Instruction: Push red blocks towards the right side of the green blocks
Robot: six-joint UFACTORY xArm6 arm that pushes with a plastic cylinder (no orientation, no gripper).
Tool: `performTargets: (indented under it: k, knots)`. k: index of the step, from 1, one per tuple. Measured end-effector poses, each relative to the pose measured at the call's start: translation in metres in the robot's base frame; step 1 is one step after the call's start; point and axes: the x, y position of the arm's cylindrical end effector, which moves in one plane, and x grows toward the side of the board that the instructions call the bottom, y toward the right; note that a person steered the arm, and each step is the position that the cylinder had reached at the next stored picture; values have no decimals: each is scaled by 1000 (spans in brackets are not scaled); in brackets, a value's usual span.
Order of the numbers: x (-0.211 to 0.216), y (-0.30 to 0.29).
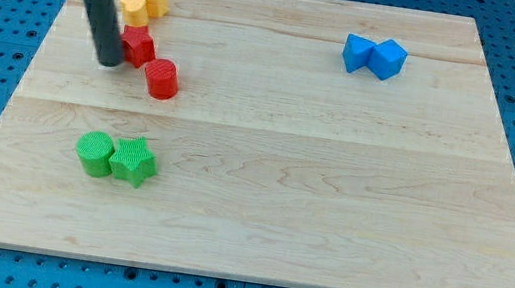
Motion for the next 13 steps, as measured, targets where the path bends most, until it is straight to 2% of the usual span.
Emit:
performTargets:
  k: [1, 2, 3, 4, 5, 6, 7, 8, 9, 10, 11, 12, 13]
  knots:
    - [-31, -25]
    - [-43, 1]
    - [-30, 48]
    - [-5, 59]
    - [13, 67]
    - [14, 64]
    - [28, 46]
    - [59, 45]
    - [60, 120]
    - [40, 229]
    - [45, 290]
    - [10, 305]
    - [-27, 240]
